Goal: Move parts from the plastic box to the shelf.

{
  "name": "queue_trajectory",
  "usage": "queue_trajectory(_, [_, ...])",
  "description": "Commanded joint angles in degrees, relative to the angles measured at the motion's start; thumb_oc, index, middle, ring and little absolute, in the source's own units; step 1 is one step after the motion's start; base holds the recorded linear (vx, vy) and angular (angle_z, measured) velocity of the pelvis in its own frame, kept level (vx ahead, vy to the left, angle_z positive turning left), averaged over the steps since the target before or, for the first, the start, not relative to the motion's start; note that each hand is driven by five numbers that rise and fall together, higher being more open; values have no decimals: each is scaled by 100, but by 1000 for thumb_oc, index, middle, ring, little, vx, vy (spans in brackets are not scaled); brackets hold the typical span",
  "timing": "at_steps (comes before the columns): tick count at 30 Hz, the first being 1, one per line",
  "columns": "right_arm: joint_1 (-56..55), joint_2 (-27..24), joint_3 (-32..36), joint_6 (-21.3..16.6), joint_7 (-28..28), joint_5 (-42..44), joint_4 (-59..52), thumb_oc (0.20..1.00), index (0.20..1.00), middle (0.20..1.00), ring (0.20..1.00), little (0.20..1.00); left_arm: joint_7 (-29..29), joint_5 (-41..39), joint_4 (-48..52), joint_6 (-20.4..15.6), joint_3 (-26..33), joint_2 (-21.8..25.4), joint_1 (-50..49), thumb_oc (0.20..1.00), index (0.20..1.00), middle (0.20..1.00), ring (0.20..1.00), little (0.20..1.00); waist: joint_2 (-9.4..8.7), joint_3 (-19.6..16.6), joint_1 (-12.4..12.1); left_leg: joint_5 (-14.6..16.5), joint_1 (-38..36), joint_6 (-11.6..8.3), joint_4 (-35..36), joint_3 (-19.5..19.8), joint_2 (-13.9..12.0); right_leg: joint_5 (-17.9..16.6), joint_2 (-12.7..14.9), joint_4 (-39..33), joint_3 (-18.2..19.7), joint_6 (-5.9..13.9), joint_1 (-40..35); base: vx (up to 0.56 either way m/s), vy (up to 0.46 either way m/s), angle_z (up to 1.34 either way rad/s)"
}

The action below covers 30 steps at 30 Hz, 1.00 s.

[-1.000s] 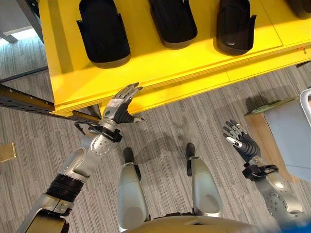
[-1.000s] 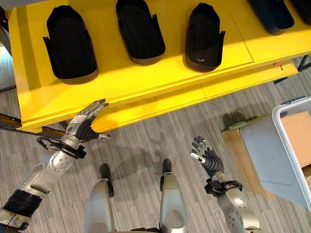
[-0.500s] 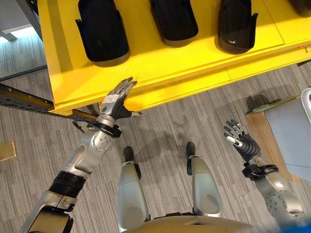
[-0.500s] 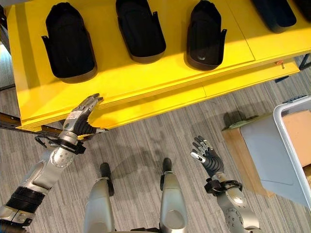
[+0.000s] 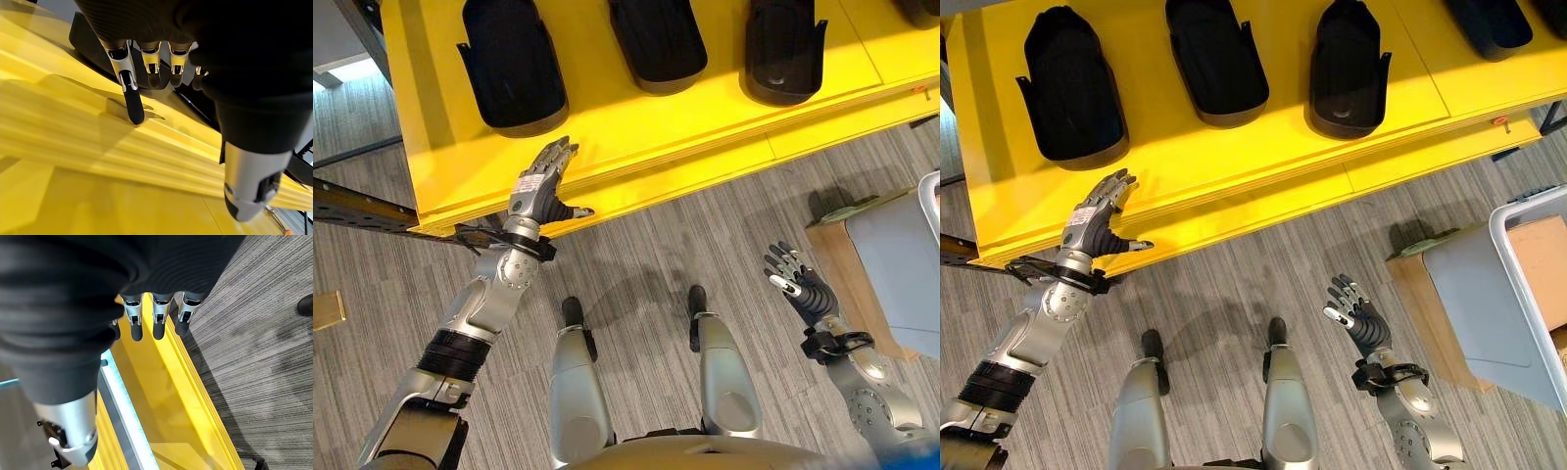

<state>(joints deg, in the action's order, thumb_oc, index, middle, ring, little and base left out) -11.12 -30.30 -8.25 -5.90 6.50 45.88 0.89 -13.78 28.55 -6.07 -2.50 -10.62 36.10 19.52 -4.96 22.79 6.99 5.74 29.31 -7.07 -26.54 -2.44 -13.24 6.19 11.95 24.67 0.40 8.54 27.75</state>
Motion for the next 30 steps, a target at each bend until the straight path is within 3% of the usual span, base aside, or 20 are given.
queue_trajectory(1, [-47,-73,167,-97,44,142,-298,1000,1000,1000,1000,1000,-109,-109,-302,56,173,-83,30,1000,1000,1000,1000,1000,-69,-213,37,-41,375,59,-200,210,-154,-128,71,-42,-113,-166,-217,0,0,0])
queue_trajectory(29, [-146,-179,194,59,164,230,-295,1000,1000,1000,1000,1000,-202,-264,-1311,359,99,-116,590,1000,1000,1000,1000,1000,-79,-247,139,-8,529,39,-337,181,-165,-126,32,60,-21,-169,-28,3,0,0])
queue_trajectory(30, [-151,-182,190,62,166,229,-301,1000,1000,1000,1000,1000,-218,-272,-1354,367,96,-112,615,1000,1000,1000,1000,1000,-72,-277,146,153,473,3,-364,201,-172,2,24,93,-13,-148,-74,99,18,0])
